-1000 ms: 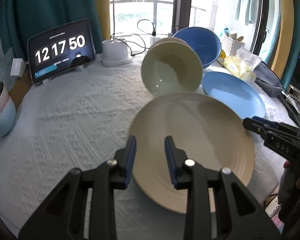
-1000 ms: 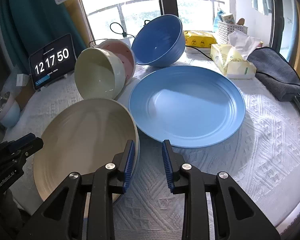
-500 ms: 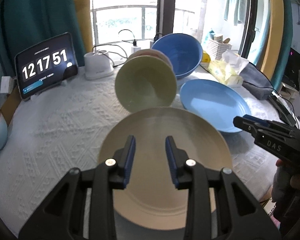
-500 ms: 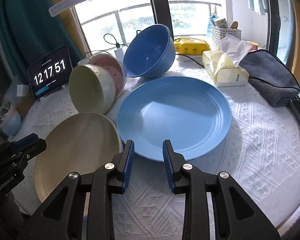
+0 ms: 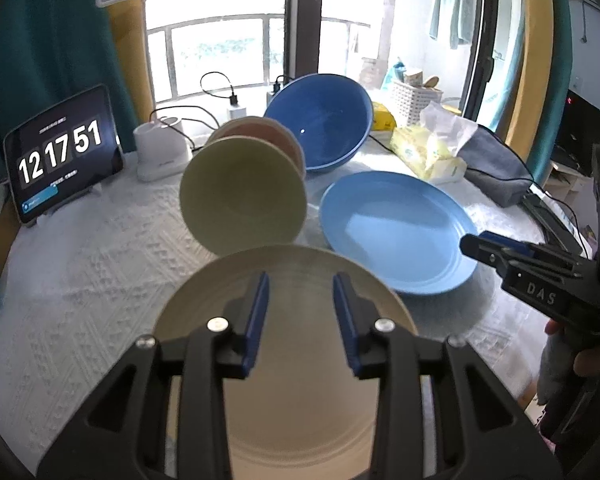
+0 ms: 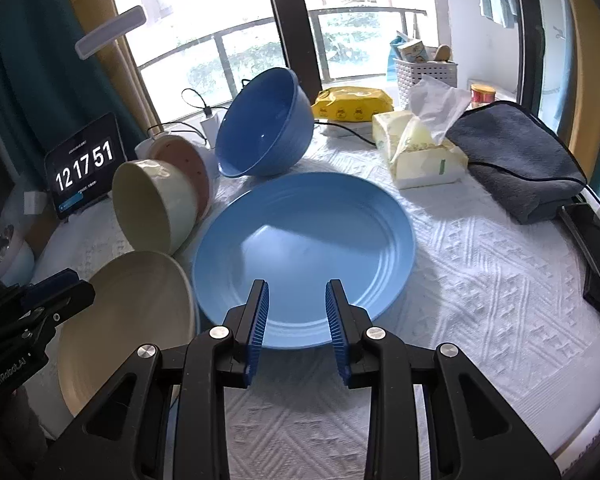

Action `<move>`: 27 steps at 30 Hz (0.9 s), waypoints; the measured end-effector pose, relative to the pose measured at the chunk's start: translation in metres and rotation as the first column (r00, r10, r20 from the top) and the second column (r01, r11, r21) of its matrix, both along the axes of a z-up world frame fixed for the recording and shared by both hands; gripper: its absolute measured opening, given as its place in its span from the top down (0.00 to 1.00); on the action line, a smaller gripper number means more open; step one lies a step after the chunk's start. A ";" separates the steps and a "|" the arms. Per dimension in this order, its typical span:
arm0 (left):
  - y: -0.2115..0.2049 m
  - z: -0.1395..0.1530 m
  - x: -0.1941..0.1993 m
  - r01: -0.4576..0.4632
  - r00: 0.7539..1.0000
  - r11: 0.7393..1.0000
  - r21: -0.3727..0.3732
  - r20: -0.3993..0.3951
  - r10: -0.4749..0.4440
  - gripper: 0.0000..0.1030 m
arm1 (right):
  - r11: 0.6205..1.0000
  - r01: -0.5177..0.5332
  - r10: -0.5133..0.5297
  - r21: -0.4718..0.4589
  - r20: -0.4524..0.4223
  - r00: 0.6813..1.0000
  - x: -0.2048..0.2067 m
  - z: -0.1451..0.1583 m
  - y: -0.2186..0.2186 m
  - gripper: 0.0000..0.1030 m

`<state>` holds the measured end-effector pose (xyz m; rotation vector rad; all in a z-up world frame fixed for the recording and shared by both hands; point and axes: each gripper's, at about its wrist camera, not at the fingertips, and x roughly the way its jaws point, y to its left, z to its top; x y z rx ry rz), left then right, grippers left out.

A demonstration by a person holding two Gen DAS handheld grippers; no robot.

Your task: Organize plates and bowls

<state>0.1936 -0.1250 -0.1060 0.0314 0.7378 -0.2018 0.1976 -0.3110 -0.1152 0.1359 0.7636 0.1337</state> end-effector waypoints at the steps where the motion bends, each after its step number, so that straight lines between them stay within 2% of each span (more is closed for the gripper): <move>1: -0.003 0.001 0.001 0.003 1.000 1.000 0.002 0.001 -0.003 0.64 | 1.000 0.002 -0.002 0.000 0.000 1.000 0.000 0.000 -0.001 0.70; 3: -0.006 0.002 0.004 0.008 1.000 1.000 0.000 0.002 -0.008 0.57 | 1.000 0.008 -0.008 0.004 0.000 1.000 0.002 0.000 -0.006 0.70; 4: -0.008 0.002 0.005 0.010 1.000 1.000 -0.004 0.001 -0.010 0.56 | 1.000 0.011 -0.011 0.005 0.000 1.000 0.002 0.000 -0.007 0.70; 27: -0.042 0.003 0.038 0.064 0.998 0.998 0.005 -0.005 -0.064 0.56 | 0.998 0.050 -0.049 0.031 -0.015 0.999 0.018 -0.010 -0.040 0.69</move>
